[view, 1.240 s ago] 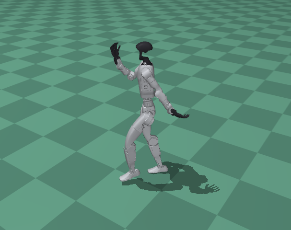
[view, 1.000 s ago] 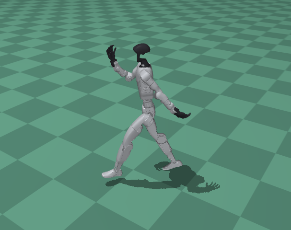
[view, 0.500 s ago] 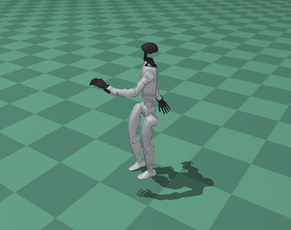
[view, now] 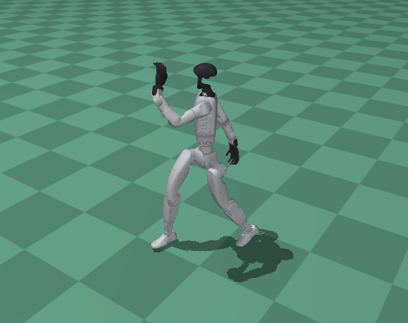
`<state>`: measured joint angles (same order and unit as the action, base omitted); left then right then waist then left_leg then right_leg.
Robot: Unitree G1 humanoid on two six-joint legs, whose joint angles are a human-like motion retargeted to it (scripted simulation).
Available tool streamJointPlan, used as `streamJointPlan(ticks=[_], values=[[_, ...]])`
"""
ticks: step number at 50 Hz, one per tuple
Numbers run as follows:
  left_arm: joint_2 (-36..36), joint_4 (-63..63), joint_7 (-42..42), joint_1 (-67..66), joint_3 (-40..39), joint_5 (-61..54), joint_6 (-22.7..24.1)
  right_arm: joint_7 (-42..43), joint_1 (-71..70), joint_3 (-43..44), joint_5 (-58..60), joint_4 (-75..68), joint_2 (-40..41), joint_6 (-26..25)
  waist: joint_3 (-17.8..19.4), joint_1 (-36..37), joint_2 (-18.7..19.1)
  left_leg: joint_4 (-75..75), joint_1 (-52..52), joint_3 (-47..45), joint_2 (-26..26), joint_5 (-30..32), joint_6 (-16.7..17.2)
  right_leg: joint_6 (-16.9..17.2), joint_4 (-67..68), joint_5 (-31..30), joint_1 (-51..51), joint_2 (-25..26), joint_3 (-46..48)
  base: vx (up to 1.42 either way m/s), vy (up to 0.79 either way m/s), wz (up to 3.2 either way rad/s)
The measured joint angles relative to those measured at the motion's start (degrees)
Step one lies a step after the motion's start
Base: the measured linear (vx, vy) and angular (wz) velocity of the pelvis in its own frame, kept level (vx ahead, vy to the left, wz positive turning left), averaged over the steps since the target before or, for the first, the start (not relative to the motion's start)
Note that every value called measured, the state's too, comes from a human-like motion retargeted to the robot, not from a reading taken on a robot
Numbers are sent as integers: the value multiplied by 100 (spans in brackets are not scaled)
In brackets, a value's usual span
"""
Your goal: Kungfu
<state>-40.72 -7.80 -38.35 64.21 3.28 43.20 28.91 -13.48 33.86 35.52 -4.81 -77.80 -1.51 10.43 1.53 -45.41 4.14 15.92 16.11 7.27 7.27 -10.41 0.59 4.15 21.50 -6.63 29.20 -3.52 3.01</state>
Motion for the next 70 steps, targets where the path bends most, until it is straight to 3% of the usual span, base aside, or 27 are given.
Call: streamJointPlan(ticks=[4,8,13,15,17,18,19,22,25,27,30,33,36,42,50,55,60,67,70], values=[[325,-262,18,-311,-404,296,7,-1679,-599,-702,-1433,2142,-512,-402,349,-571,124,106,-586,526,527,613,102,-201,749,772,-29,-250,760,27,-45,244],[1117,-489,57,-873,-183,280,-13,-3191,-864,-972,-2877,3770,-1802,-1031,502,251,40,-47,-1044,322,855,1070,339,-113,1131,1215,6,-471,1073,3,-44,179],[2053,-1262,358,-2097,179,553,202,-3228,-686,-1125,-4439,5028,-4301,-1041,590,1135,76,-495,-1916,-326,1328,1308,1386,-16,1808,1906,285,-1010,1706,-13,-41,205],[2381,-1847,482,-2589,267,758,187,-3152,-801,-1028,-4788,5329,-4972,-1031,706,1283,74,-550,-2388,-420,1459,1154,1441,35,2066,2292,321,-1262,2008,-31,-37,252],[2837,-2654,521,-3034,244,1073,118,-3106,-1224,-1146,-4889,5578,-5216,-1037,776,1570,46,-701,-2775,-1590,1823,798,1026,-81,2321,2612,387,-1565,2459,-36,-41,218],[3187,-3251,411,-3209,149,1326,97,-3127,-1621,-1327,-4827,5625,-5204,-1080,731,1822,32,-808,-2971,-2205,1877,753,616,-93,2491,2721,571,-1697,2529,-26,-37,173],[3494,-3800,290,-3383,137,1471,44,-3257,-2000,-1482,-4690,5611,-5131,-1162,728,2102,86,-863,-3174,-2318,1926,823,590,-113,2653,2837,702,-1763,2619,-17,-30,147],[4065,-5487,-300,-3806,47,1761,-295,-4073,-3648,-2373,-3678,4835,-4423,-1404,815,2939,358,-842,-3810,-2054,2166,1296,1071,-198,3033,3143,1060,-1784,2855,-23,-10,85],[4199,-6812,-971,-4096,-173,1893,-898,-4978,-5545,-3648,-1990,2885,-3314,-1674,1090,3370,788,-881,-4255,-1700,2365,1765,1378,-236,3255,3372,1131,-1691,3121,-17,11,50],[4144,-7147,-1003,-4230,-286,1870,-1093,-5451,-6338,-4060,-732,1599,-2597,-1845,1191,3619,1000,-978,-4490,-1868,2390,2009,1439,-252,3387,3500,1282,-1742,3197,-9,7,46],[4133,-7050,-1158,-4393,-452,1986,-1108,-5739,-6790,-4637,233,1060,-1918,-1997,1398,4041,1212,-1142,-4646,-1818,2344,2271,1440,-269,3520,3589,1406,-1791,3286,-12,6,40],[4108,-6727,-1582,-4490,-617,1920,-1121,-5674,-6833,-4652,640,1175,-1363,-1540,1526,3965,1273,-1331,-4929,-2217,1922,2702,1441,-210,3679,3501,1650,-2272,3234,-12,24,99],[4018,-6602,-1733,-4547,-624,1598,-1204,-5821,-6826,-4743,630,1232,-1014,-1503,1612,3716,1304,-1397,-5159,-2265,1632,2951,1441,-91,3771,3371,1783,-2539,3145,0,29,77],[3938,-6380,-1610,-4571,-708,1096,-1549,-5547,-6821,-4952,552,1580,-1155,-1435,1693,3491,1139,-1237,-5233,-1968,1408,2838,1441,68,3723,3204,1739,-2610,2894,12,16,24],[3948,-6208,-1741,-4606,-667,962,-1623,-5141,-6844,-5028,598,1845,-1685,-1132,1625,3342,914,-1296,-5047,-2166,1262,2582,1441,194,3446,2865,1473,-2826,2937,15,14,4],[3871,-6077,-1727,-4542,-592,898,-1656,-4809,-6888,-4899,404,2136,-1835,-950,1719,3344,877,-1079,-5162,-2122,1509,2631,1441,250,3044,2559,1084,-2498,3028,18,4,12],[3969,-5713,-2089,-4639,-856,687,-1699,-4076,-6862,-4911,-79,2526,-1855,-554,1773,3734,876,-452,-5405,-1945,2148,2719,1437,200,2301,2271,272,-1786,3337,28,-5,3],[3986,-4794,-1754,-5212,-1704,-154,-1421,-3890,-7173,-5325,-592,3722,-2009,201,1416,4167,700,728,-5975,-2638,2053,2294,423,381,979,1431,-748,-1734,3619,46,41,74],[3838,-4405,-1217,-5543,-2178,-522,-1194,-3882,-7334,-5456,-683,4325,-2100,532,1193,4388,633,1030,-5934,-2558,1787,1794,313,486,265,951,-1403,-1766,3841,70,68,88]])
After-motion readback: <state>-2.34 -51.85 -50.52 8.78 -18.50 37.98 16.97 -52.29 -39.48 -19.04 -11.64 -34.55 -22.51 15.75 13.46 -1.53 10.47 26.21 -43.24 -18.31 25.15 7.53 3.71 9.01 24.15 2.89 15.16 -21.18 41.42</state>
